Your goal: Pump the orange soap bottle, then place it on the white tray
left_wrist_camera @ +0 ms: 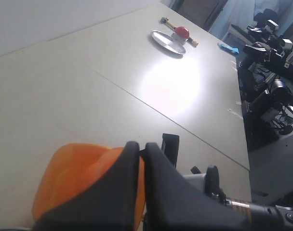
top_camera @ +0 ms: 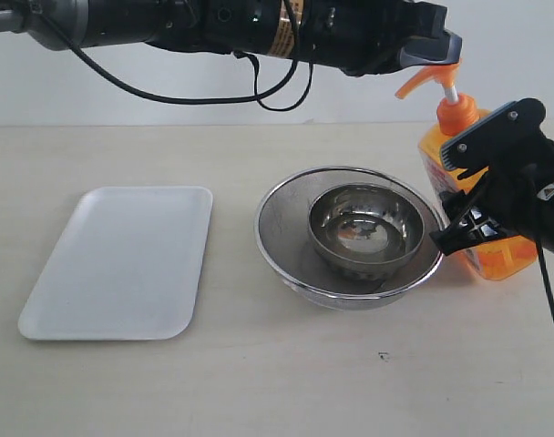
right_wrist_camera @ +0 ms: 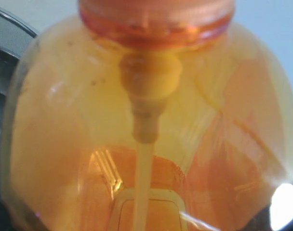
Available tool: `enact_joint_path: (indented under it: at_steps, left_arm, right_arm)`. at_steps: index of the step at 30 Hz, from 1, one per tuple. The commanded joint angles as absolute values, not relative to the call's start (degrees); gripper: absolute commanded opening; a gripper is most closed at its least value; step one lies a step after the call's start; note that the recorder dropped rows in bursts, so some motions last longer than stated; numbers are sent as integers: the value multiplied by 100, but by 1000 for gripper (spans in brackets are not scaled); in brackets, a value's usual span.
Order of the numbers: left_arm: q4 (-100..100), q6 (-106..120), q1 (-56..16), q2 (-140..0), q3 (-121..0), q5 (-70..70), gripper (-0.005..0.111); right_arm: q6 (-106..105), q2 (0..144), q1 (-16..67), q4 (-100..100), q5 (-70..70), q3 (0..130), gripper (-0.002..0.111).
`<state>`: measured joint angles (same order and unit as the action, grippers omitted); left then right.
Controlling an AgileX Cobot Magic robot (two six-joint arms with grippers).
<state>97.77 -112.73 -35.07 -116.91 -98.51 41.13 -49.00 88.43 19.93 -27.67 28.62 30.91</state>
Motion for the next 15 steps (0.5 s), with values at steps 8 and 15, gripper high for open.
enact_joint_path:
  at_steps: [8, 15]
  left_arm:
    - [9995, -11265, -3537, -12188, -9828, 4089, 5]
    - [9995, -11221, -3537, -12305, -9828, 4079, 5]
  right_arm:
    - [-4943, 8753, 2003, -2648, 3264, 3132, 0]
    - [-4843, 8753, 2003, -2599, 3275, 3132, 0]
